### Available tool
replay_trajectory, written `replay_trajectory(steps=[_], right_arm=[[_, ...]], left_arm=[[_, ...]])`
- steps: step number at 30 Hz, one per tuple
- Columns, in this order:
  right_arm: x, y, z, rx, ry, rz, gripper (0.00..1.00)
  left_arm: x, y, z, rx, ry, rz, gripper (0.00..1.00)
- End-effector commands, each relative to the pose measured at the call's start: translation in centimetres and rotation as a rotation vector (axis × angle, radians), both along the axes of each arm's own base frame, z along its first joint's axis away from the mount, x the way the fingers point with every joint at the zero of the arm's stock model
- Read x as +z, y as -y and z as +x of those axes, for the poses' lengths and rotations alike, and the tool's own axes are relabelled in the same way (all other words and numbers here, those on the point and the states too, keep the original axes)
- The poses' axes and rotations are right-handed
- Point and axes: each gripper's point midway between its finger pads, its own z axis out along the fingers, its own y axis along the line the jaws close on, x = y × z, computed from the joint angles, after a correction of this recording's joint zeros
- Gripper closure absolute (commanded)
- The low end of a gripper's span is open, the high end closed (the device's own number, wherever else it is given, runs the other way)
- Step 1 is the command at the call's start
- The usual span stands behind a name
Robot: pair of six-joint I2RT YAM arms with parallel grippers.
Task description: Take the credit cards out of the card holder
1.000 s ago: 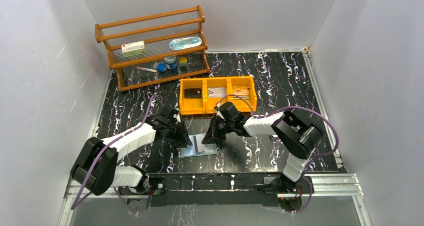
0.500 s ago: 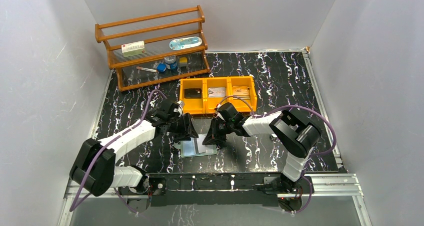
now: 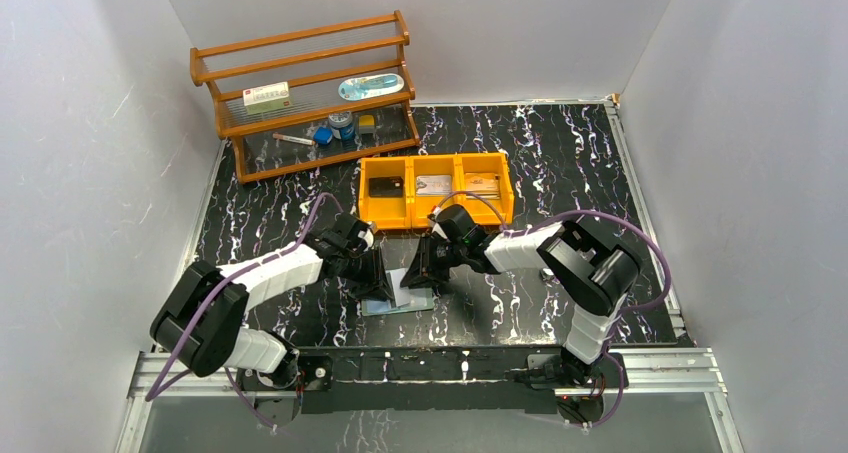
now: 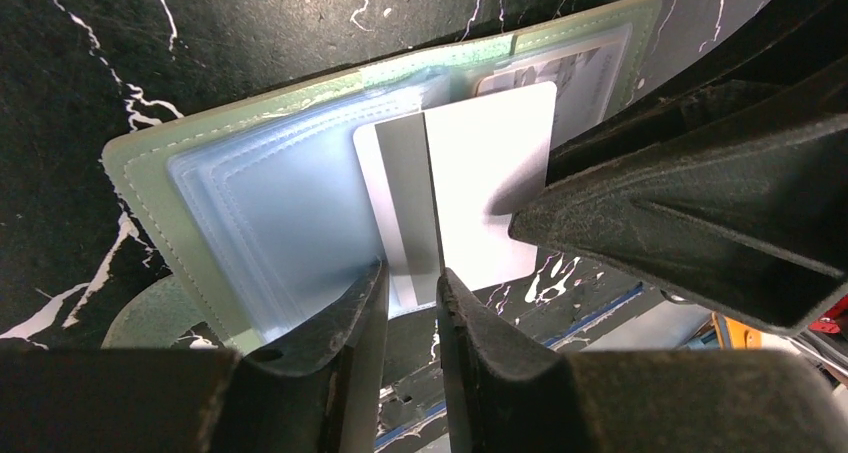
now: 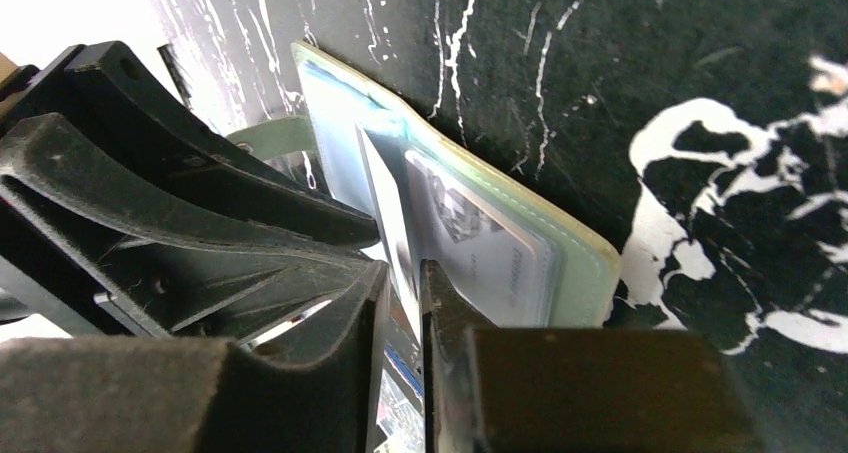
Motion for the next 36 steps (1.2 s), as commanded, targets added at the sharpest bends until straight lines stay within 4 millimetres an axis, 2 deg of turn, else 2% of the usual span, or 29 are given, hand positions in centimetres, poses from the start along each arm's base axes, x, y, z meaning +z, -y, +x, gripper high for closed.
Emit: replay_trajectory(steps=[1, 12, 24, 26, 34, 36], right_arm=[[0.7, -0.9, 0.0, 0.017, 0.004, 0.071, 0.72], [0.2, -1.8, -0.6, 0.072, 0.006, 0.057, 0.74], [0.1, -1.1, -0.4, 0.046, 0.033, 0.018, 0.91], [0.2, -0.9, -0.2, 0.039, 0.047, 0.002, 0.93], [-0.1, 0.4, -0.3, 0.030, 0.064, -0.052, 0.98], [1.0, 0.5, -0.3, 0.023, 0.085, -0.031, 0.99]], left_arm=[[-1.4, -1.1, -1.1, -0.001, -0.034, 0.057, 0.77], [-1.5, -1.4, -1.2, 0.013, -0.027, 0.067, 0.77], [-1.6, -1.7, -1.2, 0.019, -0.030, 0.082, 0.77], [-0.9, -1.5, -0.9, 0.022, -0.004, 0.069, 0.77], [-0.4, -1.7, -0.5, 0.035, 0.021, 0.076, 0.74], [-0.2, -1.5, -0.4, 0.032, 0.024, 0.066, 0.72]])
